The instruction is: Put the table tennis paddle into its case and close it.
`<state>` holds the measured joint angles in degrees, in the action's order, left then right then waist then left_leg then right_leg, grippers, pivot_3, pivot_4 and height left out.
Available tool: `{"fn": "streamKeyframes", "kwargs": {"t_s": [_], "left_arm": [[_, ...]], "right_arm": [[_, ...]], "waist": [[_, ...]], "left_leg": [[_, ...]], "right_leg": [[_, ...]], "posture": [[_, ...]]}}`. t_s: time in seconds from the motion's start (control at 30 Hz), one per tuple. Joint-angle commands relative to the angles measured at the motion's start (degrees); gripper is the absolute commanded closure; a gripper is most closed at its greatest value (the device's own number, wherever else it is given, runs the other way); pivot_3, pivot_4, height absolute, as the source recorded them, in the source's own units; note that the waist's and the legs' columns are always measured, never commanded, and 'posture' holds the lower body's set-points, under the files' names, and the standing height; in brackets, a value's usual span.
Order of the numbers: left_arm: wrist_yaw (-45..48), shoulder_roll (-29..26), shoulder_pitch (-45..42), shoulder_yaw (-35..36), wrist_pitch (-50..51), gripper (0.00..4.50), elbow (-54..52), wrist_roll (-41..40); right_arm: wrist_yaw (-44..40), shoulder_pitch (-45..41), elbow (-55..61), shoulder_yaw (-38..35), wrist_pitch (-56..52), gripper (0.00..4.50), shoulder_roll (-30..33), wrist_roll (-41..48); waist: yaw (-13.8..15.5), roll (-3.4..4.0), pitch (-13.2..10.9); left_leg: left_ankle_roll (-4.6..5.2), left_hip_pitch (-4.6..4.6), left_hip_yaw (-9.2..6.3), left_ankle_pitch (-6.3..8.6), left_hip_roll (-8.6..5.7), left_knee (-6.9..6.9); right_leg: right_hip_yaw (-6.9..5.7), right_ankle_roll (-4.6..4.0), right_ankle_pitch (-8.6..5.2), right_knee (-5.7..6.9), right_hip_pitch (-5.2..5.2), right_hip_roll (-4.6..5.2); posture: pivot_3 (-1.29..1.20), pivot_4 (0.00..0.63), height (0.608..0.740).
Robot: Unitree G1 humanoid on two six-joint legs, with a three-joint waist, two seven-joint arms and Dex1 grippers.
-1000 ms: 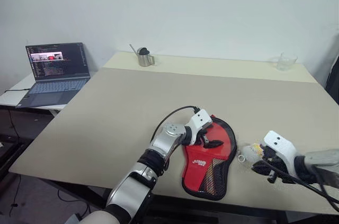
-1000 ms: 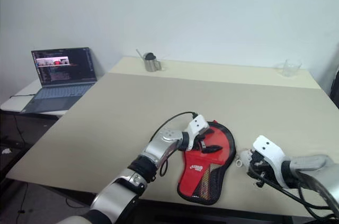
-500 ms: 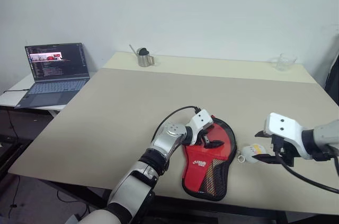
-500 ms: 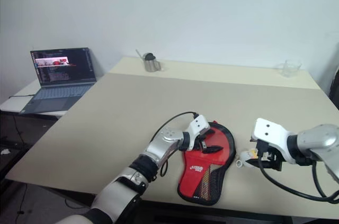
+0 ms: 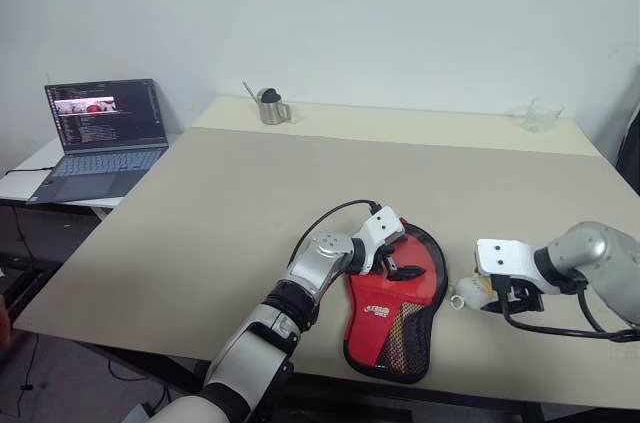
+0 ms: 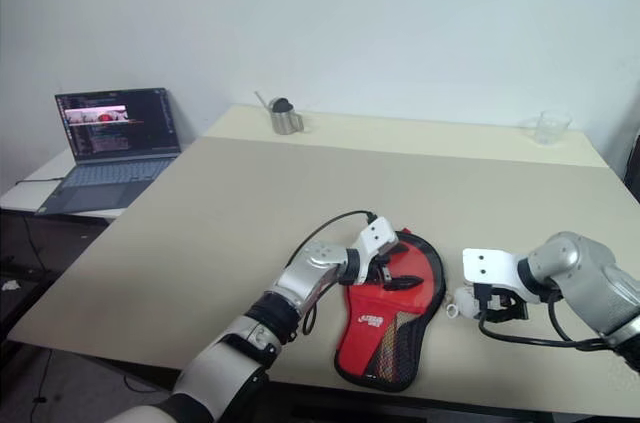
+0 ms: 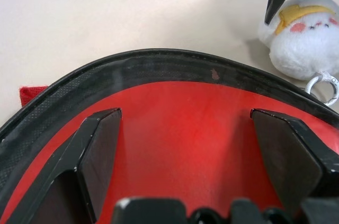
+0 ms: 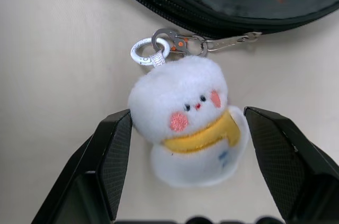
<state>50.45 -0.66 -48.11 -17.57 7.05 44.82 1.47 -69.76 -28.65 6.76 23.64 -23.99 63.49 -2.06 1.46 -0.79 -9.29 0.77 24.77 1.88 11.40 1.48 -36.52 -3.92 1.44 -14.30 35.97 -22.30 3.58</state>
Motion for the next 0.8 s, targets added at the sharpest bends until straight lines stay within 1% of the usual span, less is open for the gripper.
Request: {"fn": "streamKeyframes", "kwargs": {"t_s": [0.03,0.13,0.2,0.27,0.37,0.5,0.6,0.67,0.7,0.8], "left_arm": [[-0.6,0.7,2.2,-1.5,1.6,0.24,3.2,1.8],[-0.9,0.7,2.2,-1.4,1.6,0.24,3.2,1.8],[-1.0,0.7,2.2,-1.3,1.7,0.24,3.1,1.8],[-1.0,0.7,2.2,-1.3,1.7,0.24,3.1,1.8],[-1.3,0.6,2.2,-1.3,1.7,0.24,3.0,1.8],[-1.5,0.7,2.2,-1.2,1.8,0.24,3.0,1.7],[-1.8,1.0,2.0,-1.2,1.9,0.24,3.3,1.7],[-2.5,1.5,1.8,-1.1,2.0,0.24,3.9,1.8],[-2.8,1.8,1.6,-1.0,2.0,0.24,4.2,1.8],[-3.9,3.0,1.1,-1.2,1.9,0.24,5.2,2.1]], "right_arm": [[-2.0,-2.3,-2.9,0.5,3.6,0.85,-1.2,-3.0],[-3.2,-2.5,-4.2,0.9,5.0,0.85,-2.6,-4.3],[-3.6,-2.6,-4.9,0.9,5.6,0.85,-3.5,-5.2],[-3.9,-2.9,-5.6,0.9,6.0,0.85,-4.4,-5.7],[-4.9,-2.4,-5.7,0.8,6.4,1.44,-4.9,-6.4],[-5.8,-1.3,-4.2,-0.2,6.1,2.78,-4.5,-6.3],[-6.5,-0.4,-2.7,-1.0,5.9,3.63,-3.6,-6.0],[-7.4,1.1,-0.1,-1.9,5.7,4.02,-2.2,-5.3],[-7.8,1.8,1.2,-2.4,5.4,4.12,-1.7,-4.8],[-8.5,4.7,5.9,-3.7,4.2,4.18,-0.1,-3.7]], "waist": [[0.1,0.00,0.0],[0.1,0.01,0.0],[0.1,0.02,0.0],[0.1,0.03,0.0],[0.1,0.03,0.0],[0.1,0.03,0.0],[0.1,0.04,0.0],[0.3,0.04,0.0],[0.3,0.04,0.0],[0.4,0.04,0.0]], "left_leg": [[0.00,0.00,-0.02,0.00,0.00,-0.01],[0.00,0.00,-0.02,0.00,-0.01,-0.02],[0.00,0.00,-0.01,0.00,-0.01,-0.02],[0.00,0.00,-0.01,0.00,0.00,-0.03],[0.00,0.00,-0.03,0.00,0.03,-0.08],[0.00,0.00,-0.03,0.00,0.03,-0.11],[0.00,0.00,-0.03,0.00,0.03,-0.11],[0.00,0.00,-0.04,0.00,0.02,-0.11],[0.00,0.00,-0.06,0.00,0.02,-0.11],[0.00,0.00,-0.05,0.00,0.01,-0.14]], "right_leg": [[-0.01,0.00,0.00,0.00,-0.02,-0.02],[-0.01,0.01,0.00,0.00,0.00,-0.04],[0.00,0.25,0.14,0.00,0.00,-0.08],[0.00,0.25,0.15,0.03,0.01,-0.09],[-0.01,0.25,0.15,0.04,-0.01,-0.11],[0.00,0.24,0.16,0.04,0.00,-0.11],[0.00,0.24,0.16,0.05,0.01,-0.11],[0.00,0.24,0.16,0.05,0.01,-0.11],[-0.01,0.24,0.15,0.05,0.00,-0.10],[0.00,0.25,0.15,0.05,0.02,-0.10]], "posture": [[0.00,0.150,0.740],[0.00,0.150,0.740],[0.00,0.150,0.740],[0.00,0.150,0.740],[0.00,0.150,0.740],[0.00,0.150,0.740],[0.00,0.150,0.740],[0.00,0.150,0.740],[0.00,0.150,0.740],[0.00,0.150,0.740]]}}
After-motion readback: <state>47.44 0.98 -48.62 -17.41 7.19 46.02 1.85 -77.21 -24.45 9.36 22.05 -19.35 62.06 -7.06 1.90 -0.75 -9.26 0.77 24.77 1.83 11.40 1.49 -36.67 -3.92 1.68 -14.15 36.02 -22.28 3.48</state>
